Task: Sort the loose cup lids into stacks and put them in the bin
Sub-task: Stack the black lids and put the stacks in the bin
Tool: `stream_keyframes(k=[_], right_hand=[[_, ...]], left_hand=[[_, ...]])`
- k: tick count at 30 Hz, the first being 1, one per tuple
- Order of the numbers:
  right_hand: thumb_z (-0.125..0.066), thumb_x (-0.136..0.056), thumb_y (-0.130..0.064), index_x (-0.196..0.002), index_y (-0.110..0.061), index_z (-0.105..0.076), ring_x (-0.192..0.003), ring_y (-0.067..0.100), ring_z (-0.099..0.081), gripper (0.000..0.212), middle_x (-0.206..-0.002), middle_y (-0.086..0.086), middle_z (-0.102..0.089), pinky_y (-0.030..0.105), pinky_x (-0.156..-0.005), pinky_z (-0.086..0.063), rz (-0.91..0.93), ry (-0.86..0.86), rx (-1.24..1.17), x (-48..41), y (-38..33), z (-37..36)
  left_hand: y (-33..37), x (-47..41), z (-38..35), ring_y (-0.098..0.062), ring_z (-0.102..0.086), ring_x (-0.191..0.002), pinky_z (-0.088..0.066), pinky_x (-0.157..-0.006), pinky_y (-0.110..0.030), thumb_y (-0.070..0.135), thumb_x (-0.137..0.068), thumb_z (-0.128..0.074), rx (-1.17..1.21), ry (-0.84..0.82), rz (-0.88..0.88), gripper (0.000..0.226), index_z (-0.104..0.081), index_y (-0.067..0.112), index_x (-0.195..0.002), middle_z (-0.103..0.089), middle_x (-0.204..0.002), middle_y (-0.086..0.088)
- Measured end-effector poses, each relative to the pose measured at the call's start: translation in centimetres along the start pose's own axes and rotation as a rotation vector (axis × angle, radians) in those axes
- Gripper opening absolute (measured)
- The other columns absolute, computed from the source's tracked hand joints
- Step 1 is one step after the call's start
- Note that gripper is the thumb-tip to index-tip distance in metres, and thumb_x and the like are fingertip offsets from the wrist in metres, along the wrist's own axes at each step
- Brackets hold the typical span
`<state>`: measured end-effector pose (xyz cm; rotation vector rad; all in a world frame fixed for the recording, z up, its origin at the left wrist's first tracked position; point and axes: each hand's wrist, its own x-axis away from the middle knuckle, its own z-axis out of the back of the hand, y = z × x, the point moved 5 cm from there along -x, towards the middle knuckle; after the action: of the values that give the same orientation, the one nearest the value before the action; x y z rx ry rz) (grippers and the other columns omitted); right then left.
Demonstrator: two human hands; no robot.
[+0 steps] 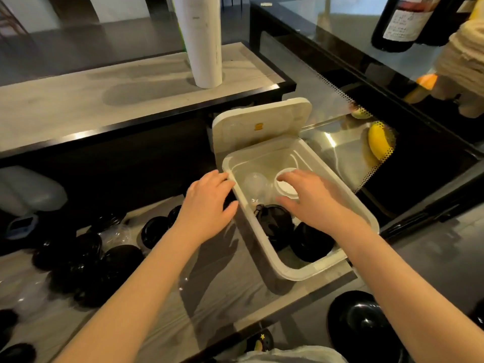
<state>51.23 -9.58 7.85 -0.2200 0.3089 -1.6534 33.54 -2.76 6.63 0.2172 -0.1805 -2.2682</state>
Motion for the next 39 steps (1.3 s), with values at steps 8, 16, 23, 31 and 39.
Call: stream_keyframes(k=[8, 16, 23, 31, 39], right_hand=[[-0.053, -0.091, -0.035, -0.130, -0.019, -0.051, -0.113, 0.024, -0.051, 0.042, -0.124, 0.002, -0.059, 0.038, -0.089, -0.046, 0.222, 0.039, 0.062, -0.9, -10.7, -4.4], [-0.050, -0.092, -0.033, -0.128, -0.017, -0.049, -0.109, 0.026, -0.051, 0.039, -0.118, 0.003, -0.056, 0.036, -0.080, -0.043, 0.316, -0.187, 0.083, -0.4, -18.9, -13.2], [-0.053, -0.091, -0.038, -0.144, -0.020, -0.027, -0.133, 0.030, -0.031, 0.062, -0.147, 0.006, -0.030, 0.043, -0.101, -0.039, 0.213, -0.550, 0.162, 0.7, -21.5, -21.2], [-0.058, -0.088, -0.025, -0.140, -0.023, -0.032, -0.126, 0.032, -0.035, 0.058, -0.140, 0.006, -0.035, 0.041, -0.092, -0.045, 0.058, -0.591, 0.151, 1.7, -21.1, -25.1], [-0.069, -0.078, -0.030, -0.126, -0.017, -0.040, -0.116, 0.021, -0.042, 0.058, -0.126, -0.002, -0.050, 0.030, -0.080, -0.045, 0.044, -0.181, -0.107, 2.0, -22.8, -19.6]], left_hand=[[-8.8, 7.3, 2.2, -0.023, -0.019, -0.143, -0.021, -0.113, -0.043, 0.036, -0.093, -0.050, -0.095, -0.028, 0.224, 0.050, -0.045, 0.016, -0.138, -0.033, -0.151, -0.005], [-18.1, 16.0, -0.4, -0.023, -0.015, -0.144, -0.018, -0.114, -0.045, 0.036, -0.093, -0.048, -0.031, -0.177, 0.482, 0.051, -0.040, 0.017, -0.140, -0.029, -0.152, -0.003], [-23.1, 21.9, -4.0, -0.021, -0.013, -0.143, -0.019, -0.114, -0.042, 0.036, -0.095, -0.045, -0.017, -0.356, 0.614, 0.052, -0.033, 0.019, -0.142, -0.024, -0.153, -0.001], [-24.3, 24.3, -6.7, -0.023, -0.002, -0.146, -0.017, -0.115, -0.047, 0.035, -0.096, -0.043, 0.023, -0.455, 0.588, 0.053, -0.029, 0.019, -0.145, -0.017, -0.156, -0.002], [-22.5, 23.2, -4.4, -0.018, -0.037, -0.128, -0.032, -0.105, -0.028, 0.032, -0.094, -0.050, 0.350, -0.057, 0.506, 0.045, -0.048, 0.012, -0.134, -0.046, -0.137, -0.002]])
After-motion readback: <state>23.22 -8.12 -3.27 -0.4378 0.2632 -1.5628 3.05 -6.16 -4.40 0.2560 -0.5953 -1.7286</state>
